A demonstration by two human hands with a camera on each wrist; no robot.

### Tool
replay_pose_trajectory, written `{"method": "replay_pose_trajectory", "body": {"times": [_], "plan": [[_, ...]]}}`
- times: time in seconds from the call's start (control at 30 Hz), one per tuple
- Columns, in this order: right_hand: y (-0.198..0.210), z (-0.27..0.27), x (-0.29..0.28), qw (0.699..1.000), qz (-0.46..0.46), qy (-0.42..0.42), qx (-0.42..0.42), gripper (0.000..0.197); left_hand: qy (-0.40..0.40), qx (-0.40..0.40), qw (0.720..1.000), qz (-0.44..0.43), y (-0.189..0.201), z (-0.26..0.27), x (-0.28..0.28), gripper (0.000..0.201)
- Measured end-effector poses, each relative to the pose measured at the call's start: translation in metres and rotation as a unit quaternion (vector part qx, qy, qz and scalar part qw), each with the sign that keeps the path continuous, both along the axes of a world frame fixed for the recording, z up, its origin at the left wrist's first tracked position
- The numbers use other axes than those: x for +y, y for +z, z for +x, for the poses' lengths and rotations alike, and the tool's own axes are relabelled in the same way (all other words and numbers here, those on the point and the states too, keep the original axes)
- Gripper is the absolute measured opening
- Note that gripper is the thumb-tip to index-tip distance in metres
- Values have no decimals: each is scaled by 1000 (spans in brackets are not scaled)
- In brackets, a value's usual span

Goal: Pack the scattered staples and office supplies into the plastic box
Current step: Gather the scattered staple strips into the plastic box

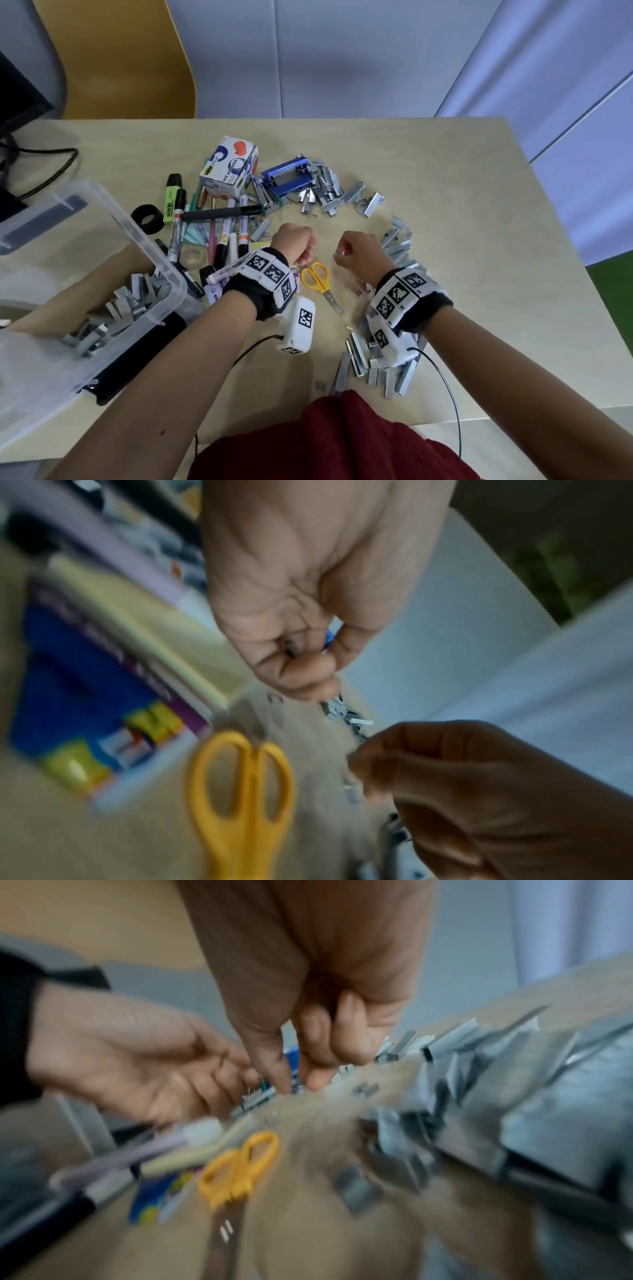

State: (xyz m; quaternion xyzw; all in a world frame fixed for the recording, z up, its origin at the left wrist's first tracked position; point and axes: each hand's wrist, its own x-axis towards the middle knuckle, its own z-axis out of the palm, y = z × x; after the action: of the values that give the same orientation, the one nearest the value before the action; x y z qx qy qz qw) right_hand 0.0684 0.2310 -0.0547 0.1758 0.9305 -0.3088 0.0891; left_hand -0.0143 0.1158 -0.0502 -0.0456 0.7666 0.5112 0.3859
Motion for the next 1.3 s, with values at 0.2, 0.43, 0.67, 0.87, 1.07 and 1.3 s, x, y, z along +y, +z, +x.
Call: {"method": "replay_pose_trajectory", "body": {"times": [0.2, 0.43, 0.67, 0.87, 1.07, 1.3], "plan": [[46, -2, -8, 995, -7, 55, 87, 14, 104, -238, 955, 146, 4, 18, 8, 49], [56, -6, -17, 986, 22, 143, 84, 14, 132, -253, 937, 200, 5, 21, 4, 28], [31, -22, 22, 998, 56, 27, 7, 24, 82, -263, 945, 179, -1, 11, -5, 39], [9, -22, 12, 976, 163, 111, -92, 22, 131, -236, 951, 153, -3, 20, -16, 39], [14, -20, 2, 995, 69, 37, -55, 22, 198, -235, 935, 178, -8, 39, -19, 39], [60, -6, -36, 990, -45, 134, 3, 10, 232, -255, 913, 218, -1, 45, -17, 21]]}}
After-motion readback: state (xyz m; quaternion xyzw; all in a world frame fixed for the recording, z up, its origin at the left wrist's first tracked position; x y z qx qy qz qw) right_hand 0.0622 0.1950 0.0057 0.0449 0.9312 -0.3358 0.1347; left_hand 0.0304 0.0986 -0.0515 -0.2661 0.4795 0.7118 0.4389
